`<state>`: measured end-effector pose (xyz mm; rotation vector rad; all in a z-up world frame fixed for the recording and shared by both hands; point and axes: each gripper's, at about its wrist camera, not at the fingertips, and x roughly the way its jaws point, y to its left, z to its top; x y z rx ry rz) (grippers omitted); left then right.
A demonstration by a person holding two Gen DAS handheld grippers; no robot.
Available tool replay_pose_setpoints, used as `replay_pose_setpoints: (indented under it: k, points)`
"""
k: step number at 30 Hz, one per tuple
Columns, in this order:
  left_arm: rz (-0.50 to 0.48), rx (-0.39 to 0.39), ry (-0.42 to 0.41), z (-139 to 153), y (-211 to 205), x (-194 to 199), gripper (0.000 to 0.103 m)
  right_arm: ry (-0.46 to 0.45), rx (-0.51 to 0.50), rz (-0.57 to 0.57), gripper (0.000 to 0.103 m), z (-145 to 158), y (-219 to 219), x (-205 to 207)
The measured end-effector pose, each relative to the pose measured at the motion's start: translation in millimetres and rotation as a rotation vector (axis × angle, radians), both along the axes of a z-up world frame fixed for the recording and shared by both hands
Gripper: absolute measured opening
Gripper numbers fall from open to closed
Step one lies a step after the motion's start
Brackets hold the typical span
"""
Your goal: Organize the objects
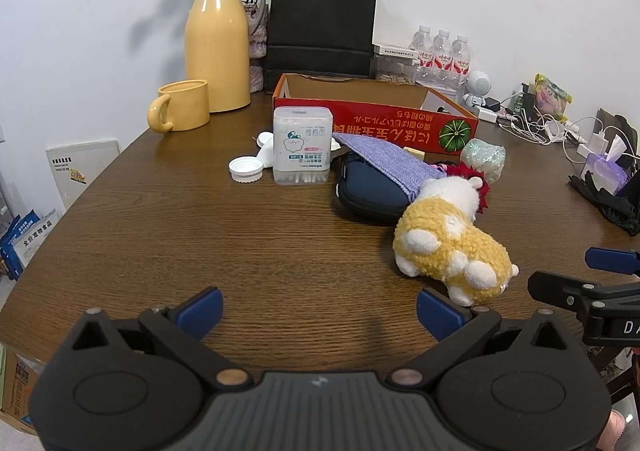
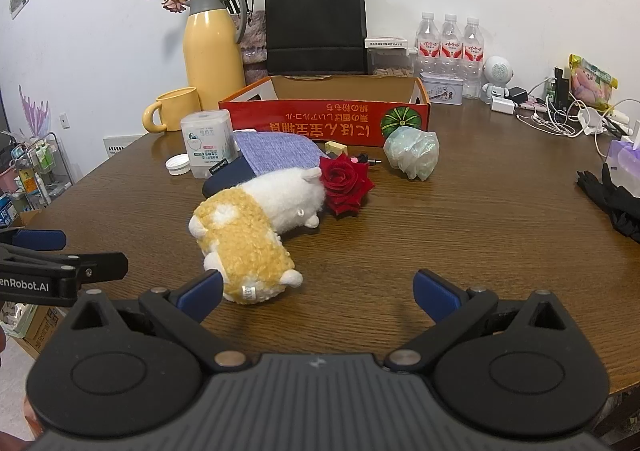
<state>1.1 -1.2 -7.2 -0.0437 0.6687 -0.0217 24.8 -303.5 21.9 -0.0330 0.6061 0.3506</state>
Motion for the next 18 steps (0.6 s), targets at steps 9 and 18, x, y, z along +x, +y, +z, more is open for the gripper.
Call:
replay_pose_setpoints:
  k: [9,18]
  points:
    - [-0.001,0.001,-0.002,1.5,-0.9,-0.2,0.103,-0.003,0.0,0.002,0.103,-0.5,1.0,-0.2]
    - [-0.002,0.0,-0.002,2.4,-0.5,-0.1,0.103,-0.002,0.0,0.002,0.103,-0.5,1.4,-0.2]
